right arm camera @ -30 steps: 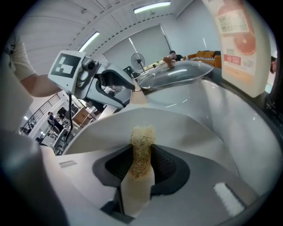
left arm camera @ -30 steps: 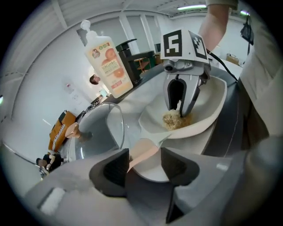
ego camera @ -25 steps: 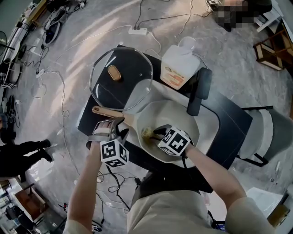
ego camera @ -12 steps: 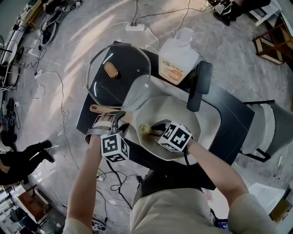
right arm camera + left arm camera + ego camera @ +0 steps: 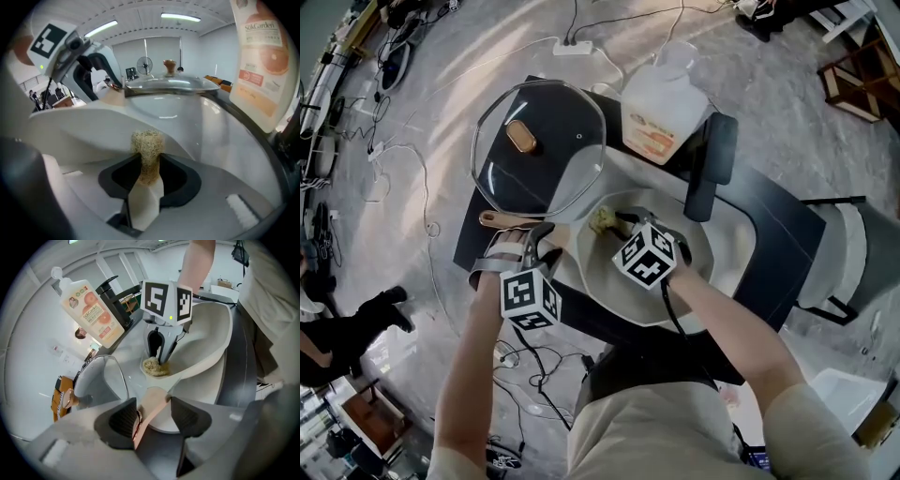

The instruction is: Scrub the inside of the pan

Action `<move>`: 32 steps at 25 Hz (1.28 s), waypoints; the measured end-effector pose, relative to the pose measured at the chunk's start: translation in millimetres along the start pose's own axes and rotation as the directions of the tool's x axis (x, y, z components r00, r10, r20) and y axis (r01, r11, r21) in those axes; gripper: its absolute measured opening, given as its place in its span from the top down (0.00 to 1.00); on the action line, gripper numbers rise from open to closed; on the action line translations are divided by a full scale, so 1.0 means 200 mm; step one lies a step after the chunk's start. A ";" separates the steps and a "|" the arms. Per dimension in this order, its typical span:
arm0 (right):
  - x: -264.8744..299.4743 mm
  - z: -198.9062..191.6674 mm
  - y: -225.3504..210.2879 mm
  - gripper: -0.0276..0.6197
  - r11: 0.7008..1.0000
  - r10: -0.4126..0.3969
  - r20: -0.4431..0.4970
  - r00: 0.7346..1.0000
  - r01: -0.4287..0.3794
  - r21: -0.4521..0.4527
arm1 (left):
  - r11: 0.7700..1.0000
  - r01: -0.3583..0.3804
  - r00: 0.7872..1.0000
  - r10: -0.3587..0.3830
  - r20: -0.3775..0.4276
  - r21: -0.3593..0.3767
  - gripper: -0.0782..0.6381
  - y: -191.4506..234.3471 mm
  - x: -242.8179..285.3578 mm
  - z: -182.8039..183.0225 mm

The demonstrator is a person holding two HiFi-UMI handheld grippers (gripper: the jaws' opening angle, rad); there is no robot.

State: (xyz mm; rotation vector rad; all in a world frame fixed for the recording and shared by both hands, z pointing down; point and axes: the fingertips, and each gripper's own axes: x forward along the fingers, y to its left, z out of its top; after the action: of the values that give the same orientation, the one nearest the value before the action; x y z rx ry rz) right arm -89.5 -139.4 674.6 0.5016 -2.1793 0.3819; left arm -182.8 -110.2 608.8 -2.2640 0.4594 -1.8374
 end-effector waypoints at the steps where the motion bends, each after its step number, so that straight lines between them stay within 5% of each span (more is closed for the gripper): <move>1: 0.01 -0.04 -0.06 0.76 0.999 -0.044 -0.033 0.998 0.044 -0.011 | 1.000 0.001 1.000 -0.001 0.000 0.000 0.56 0.00 0.00 0.00; 9: -0.08 -0.38 -0.33 0.78 0.966 -0.244 -0.280 0.928 0.208 -0.152 | 1.000 0.006 1.000 -0.006 0.004 -0.008 0.56 0.00 0.00 -0.01; 13: -0.21 -0.58 -0.30 0.78 0.966 -0.211 -0.468 0.858 0.111 -0.232 | 1.000 0.008 1.000 -0.008 0.010 -0.014 0.56 0.00 0.01 0.00; 16: -0.30 -0.68 -0.20 0.79 0.969 -0.128 -0.592 0.796 -0.028 -0.247 | 1.000 0.012 1.000 -0.011 0.012 -0.022 0.56 0.00 0.01 0.00; 21: -0.48 -0.74 0.05 0.79 0.966 0.133 -0.675 0.726 -0.247 -0.076 | 0.998 0.044 0.999 -0.043 0.006 -0.043 0.56 0.00 0.02 -0.01; 25: -0.59 -0.67 0.22 0.80 0.930 0.309 -0.631 0.712 -0.365 0.044 | 0.993 0.087 0.996 -0.086 0.013 -0.078 0.56 0.00 0.01 0.00; 28: -0.62 -0.56 0.39 0.79 0.868 0.471 -0.536 0.701 -0.476 0.140 | 0.985 0.131 0.991 -0.129 0.023 -0.113 0.56 0.00 0.00 0.00; 32: -0.56 -0.39 0.53 0.79 0.806 0.587 -0.385 0.712 -0.560 0.192 | 0.978 0.159 0.987 -0.155 0.038 -0.137 0.56 0.00 0.00 0.01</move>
State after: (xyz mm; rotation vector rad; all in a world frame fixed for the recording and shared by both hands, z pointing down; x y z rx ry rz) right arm -24.9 12.2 622.1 -0.2511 -1.8404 0.8186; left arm -180.6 -109.6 608.0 -2.4810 0.4287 -1.8995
